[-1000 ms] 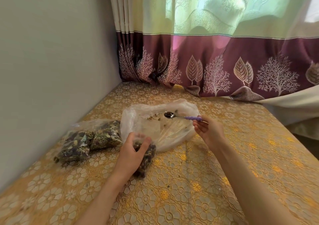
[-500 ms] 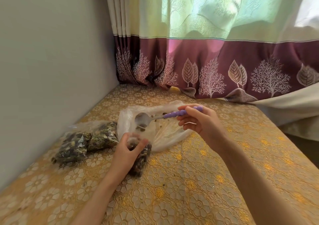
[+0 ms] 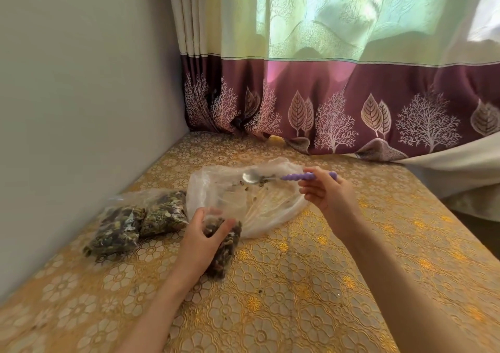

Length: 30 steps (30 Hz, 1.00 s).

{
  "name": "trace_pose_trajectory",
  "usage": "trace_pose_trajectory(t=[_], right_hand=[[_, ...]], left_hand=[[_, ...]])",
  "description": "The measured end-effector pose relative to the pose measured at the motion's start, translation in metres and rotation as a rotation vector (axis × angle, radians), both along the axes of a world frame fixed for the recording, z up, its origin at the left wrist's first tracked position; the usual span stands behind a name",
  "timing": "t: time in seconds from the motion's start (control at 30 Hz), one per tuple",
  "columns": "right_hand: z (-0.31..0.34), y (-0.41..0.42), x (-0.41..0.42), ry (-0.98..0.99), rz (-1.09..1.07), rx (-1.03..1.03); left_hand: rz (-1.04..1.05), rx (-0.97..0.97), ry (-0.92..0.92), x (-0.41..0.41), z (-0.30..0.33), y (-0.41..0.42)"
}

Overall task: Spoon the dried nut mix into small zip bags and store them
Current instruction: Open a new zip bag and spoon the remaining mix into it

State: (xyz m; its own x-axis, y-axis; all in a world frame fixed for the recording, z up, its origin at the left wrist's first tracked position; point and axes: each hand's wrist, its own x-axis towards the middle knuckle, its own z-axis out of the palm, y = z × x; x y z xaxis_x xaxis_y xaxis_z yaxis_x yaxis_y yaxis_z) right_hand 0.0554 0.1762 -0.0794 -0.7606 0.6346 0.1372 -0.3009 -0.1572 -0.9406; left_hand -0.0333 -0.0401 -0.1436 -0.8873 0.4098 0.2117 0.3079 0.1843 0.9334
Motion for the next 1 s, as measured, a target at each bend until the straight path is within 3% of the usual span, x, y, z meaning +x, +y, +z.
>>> trace_pose_trajectory(t=[0.23,0.43,1.0], right_hand=[[-0.037,0.011,-0.022,-0.132,-0.162,-0.047],[-0.045,0.017,-0.046,-0.178,-0.168,-0.094],[-0.041,0.032,-0.084,-0.186,-0.25,-0.142]], left_hand=[[-0.011,-0.104,0.061,-0.006,-0.008,0.002],[-0.016,-0.131,0.089,-0.009,-0.01,0.003],[0.034,-0.247,0.157,-0.014,-0.018,0.004]])
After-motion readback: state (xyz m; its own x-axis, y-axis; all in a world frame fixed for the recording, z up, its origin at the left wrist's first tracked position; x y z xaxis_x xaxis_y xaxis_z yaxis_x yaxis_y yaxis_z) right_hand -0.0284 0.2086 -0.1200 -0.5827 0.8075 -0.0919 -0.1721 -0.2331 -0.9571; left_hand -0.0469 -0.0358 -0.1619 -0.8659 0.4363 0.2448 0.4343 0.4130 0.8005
